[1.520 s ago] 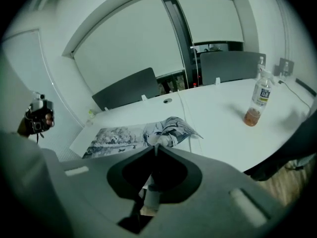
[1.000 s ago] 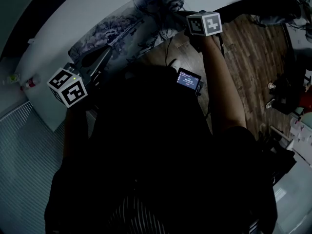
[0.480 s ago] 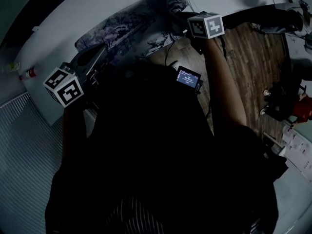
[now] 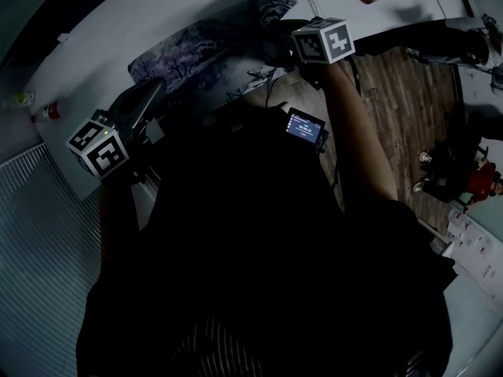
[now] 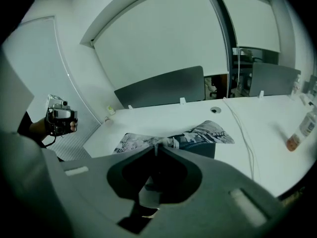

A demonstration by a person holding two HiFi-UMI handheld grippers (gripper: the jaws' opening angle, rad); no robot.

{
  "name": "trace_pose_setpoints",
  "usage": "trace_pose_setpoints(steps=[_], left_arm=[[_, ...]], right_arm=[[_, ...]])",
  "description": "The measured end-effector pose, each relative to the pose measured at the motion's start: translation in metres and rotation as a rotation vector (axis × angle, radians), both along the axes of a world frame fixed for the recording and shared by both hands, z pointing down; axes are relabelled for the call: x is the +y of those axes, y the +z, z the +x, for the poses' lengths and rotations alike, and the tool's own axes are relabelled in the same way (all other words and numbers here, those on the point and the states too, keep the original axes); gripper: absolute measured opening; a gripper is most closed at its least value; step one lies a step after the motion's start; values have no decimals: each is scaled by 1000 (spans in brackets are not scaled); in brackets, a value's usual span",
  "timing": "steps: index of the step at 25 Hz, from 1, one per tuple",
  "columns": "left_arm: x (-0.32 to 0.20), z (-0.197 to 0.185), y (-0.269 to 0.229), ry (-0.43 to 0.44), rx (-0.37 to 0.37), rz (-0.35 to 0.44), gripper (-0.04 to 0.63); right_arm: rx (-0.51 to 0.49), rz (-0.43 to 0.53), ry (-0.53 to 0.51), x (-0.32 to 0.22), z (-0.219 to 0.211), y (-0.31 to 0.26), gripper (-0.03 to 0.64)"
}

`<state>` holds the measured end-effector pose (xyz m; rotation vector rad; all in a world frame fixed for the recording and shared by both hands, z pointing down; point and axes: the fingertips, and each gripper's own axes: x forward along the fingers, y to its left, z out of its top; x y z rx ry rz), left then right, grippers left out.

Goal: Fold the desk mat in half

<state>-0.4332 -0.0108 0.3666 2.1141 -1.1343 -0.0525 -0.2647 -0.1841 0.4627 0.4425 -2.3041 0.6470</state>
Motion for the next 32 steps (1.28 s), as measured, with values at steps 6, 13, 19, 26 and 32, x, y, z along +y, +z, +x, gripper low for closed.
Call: trace_pose_setpoints(steps=[6,13,19,26,32], left_arm=[[3,-11,4,-18,23,12,3],[21,-27,13,-83,48,16,3],[41,-47,15,-166,57,7,3],[68,-76,17,-285,42,-16,3],[95,-95,20,-359,28,-32,3]], right_arm=[[0,-39,-87,19,-33,4,26],[39,-101,-224,64,-86,39,26],[82,-161,-339,103,-134,78,28],[125,-245,-474,160,-200,126,28],[154,-331,-595,226,-235,158,32]])
